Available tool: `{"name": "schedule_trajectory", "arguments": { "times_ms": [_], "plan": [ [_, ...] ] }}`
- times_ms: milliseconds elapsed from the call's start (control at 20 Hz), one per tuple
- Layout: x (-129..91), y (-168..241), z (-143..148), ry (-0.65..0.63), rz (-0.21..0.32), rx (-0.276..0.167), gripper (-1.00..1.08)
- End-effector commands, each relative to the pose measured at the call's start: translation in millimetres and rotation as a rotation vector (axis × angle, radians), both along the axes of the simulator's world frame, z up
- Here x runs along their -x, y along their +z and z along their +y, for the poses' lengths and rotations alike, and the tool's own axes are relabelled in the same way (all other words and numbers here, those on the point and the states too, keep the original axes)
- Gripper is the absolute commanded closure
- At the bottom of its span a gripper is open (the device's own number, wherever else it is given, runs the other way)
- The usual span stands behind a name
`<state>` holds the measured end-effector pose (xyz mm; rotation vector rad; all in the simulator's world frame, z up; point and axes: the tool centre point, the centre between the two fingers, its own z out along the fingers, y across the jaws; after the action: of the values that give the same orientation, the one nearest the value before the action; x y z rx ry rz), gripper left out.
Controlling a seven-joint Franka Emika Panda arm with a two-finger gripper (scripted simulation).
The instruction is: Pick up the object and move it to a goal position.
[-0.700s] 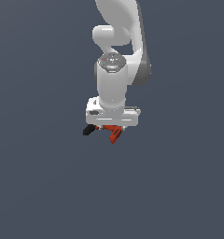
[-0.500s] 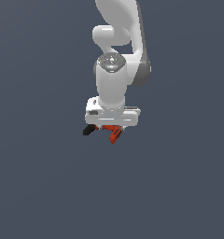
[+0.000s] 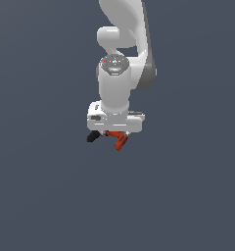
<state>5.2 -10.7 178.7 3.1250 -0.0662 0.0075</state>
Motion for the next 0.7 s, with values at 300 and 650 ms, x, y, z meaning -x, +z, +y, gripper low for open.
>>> {"name": "schedule_trajectory", "arguments": {
  "times_ms": [300,650],
  "plan": [
    [6.1,-13.8,-8.1,-0.059,0.018,0.034,-1.0],
    [17.3,-36.3,-22.7,-0.161,0.044,0.098,-1.0]
  ]
}}
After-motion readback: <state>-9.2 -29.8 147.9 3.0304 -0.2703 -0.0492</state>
